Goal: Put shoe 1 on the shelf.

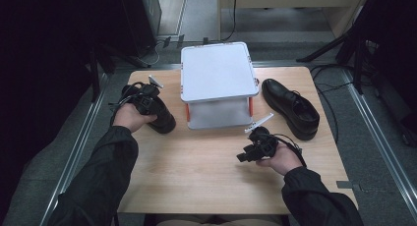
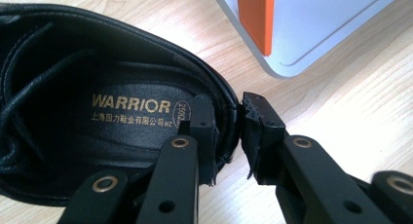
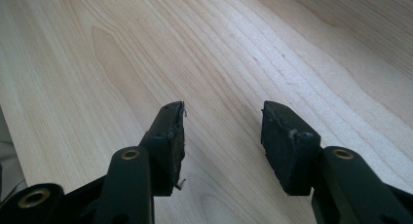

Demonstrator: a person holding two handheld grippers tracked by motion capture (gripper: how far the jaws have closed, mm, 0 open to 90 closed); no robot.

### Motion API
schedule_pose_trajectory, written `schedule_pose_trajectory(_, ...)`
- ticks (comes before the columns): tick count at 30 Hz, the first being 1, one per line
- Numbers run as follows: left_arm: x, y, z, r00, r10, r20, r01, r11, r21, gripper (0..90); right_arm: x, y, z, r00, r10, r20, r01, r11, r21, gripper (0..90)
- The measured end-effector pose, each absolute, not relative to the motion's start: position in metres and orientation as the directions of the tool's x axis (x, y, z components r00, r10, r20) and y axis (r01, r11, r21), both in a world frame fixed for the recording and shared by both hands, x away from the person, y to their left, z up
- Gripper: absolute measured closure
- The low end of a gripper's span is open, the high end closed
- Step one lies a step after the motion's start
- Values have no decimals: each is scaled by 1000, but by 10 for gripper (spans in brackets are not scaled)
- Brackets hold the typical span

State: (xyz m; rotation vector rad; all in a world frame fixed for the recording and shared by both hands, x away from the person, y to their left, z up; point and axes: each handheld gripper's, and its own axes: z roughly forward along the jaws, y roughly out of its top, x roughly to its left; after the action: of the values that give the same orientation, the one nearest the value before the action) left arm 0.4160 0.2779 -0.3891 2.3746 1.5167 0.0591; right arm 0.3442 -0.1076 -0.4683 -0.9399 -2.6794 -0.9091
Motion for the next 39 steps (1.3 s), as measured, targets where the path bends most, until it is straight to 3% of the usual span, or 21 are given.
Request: schedule_pose_trajectory(39,356,348,-378,449,872,-195,885,-402,236,734,344,-107,-471,-785,524,330,617,622,482,512)
